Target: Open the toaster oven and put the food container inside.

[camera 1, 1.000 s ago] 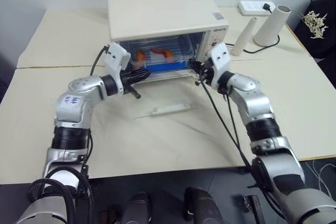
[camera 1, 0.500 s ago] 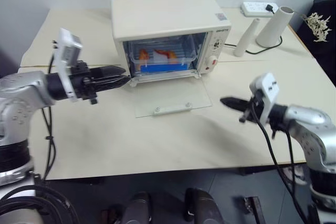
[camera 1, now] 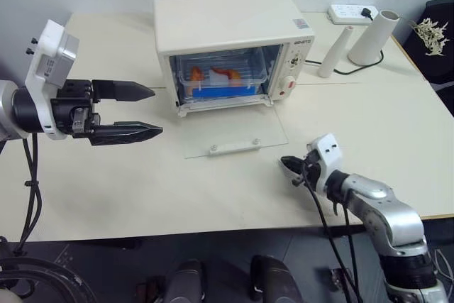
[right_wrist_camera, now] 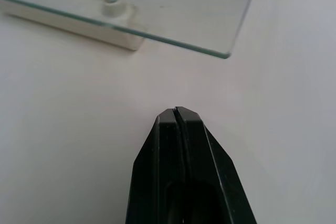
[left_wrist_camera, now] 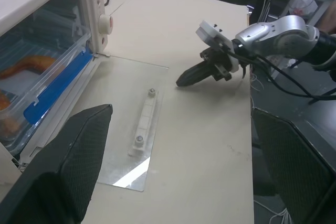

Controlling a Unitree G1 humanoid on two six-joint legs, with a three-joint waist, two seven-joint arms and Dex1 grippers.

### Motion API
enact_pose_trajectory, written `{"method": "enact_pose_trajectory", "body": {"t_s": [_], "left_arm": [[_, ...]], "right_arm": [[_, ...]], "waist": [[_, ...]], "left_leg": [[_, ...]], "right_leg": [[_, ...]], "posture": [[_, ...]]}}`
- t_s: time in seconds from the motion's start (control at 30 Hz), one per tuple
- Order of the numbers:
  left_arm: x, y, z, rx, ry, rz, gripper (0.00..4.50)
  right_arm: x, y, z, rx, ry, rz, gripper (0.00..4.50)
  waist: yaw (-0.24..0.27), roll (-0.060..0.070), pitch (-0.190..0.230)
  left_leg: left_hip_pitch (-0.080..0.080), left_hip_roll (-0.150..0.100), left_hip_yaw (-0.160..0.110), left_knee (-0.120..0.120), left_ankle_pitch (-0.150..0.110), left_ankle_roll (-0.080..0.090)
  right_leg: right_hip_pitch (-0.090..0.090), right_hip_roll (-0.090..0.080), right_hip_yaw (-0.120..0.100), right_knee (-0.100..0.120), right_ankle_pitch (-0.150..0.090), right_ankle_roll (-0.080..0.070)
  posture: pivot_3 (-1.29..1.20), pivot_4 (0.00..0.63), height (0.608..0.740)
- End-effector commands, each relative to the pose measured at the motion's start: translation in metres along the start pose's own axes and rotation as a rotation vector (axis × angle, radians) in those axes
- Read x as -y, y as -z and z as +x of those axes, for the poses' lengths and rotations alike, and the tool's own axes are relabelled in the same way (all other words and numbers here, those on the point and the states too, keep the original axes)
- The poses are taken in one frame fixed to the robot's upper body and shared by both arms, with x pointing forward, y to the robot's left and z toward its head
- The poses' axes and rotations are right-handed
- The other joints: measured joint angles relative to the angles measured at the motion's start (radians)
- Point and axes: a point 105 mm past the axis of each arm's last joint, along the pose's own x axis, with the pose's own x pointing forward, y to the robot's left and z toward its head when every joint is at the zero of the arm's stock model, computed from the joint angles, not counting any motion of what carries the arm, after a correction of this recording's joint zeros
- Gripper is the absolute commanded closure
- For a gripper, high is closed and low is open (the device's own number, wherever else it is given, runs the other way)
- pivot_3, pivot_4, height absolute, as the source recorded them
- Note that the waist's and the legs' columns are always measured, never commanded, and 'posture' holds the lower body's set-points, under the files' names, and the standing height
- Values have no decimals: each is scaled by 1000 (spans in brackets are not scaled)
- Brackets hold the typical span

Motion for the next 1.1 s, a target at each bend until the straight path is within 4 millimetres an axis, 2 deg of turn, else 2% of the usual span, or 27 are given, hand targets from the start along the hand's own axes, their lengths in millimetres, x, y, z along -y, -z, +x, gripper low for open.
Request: {"method": "enact_pose_trajectory", "body": {"t_s": [0.03,0.1,0.17,0.37,0.47,0.53,0.67,0.77,0.9,1.03,1.1], "left_arm": [[-4,-10,-3,6,-49,65,9],[-4,-9,-3,6,-49,60,9],[-4,-7,-3,3,-55,63,9],[-10,-5,-4,14,-87,67,9],[-13,-4,-7,22,-105,69,9],[-15,-3,-9,25,-116,67,9],[-23,3,-17,26,-164,55,9],[-28,3,-22,38,-193,49,0],[-31,7,-30,25,-218,45,0],[-35,10,-39,11,-240,48,0],[-36,10,-43,9,-248,48,0]], "right_arm": [[8,-7,11,44,42,-28,4500],[9,-13,16,64,39,-37,4500],[9,-29,18,105,16,-46,4500],[13,-102,5,272,-24,-99,4500],[16,-139,-10,354,-38,-117,4500],[16,-149,-16,373,-48,-127,4500],[26,-155,-35,353,-74,-136,4500],[33,-147,-61,273,-164,-134,3910],[49,-150,-104,212,-216,-109,2518],[73,-154,-135,179,-173,-121,1143],[76,-156,-145,168,-186,-133,556]], "waist": [[-1,0,0],[-2,0,0],[-2,0,0],[-2,1,1],[-2,1,1],[-1,1,1],[2,1,1],[6,1,1],[4,1,1],[-1,1,1],[-1,1,1]], "left_leg": [[0,0,0,0,0,0],[0,0,0,0,0,0],[0,0,0,0,0,0],[0,1,-1,0,0,0],[0,1,-1,0,0,0],[0,1,0,0,0,0],[-1,0,1,0,0,0],[-3,0,2,0,0,0],[-3,0,3,0,-1,1],[-1,1,6,0,-1,1],[-1,1,7,0,-1,1]], "right_leg": [[0,0,0,0,0,0],[0,0,0,0,0,0],[0,0,0,0,0,0],[-1,0,1,0,0,0],[-1,0,0,0,0,0],[-1,0,0,0,0,0],[0,0,-1,0,0,0],[-1,0,-2,-1,0,0],[-1,0,-2,-1,0,0],[0,0,0,-1,0,0],[-1,0,0,-1,0,0]], "posture": [[0,150,740],[0,150,740],[0,150,740],[0,150,740],[0,150,740],[0,150,740],[0,150,740],[0,150,740],[0,150,740],[0,150,740],[0,150,740]]}}
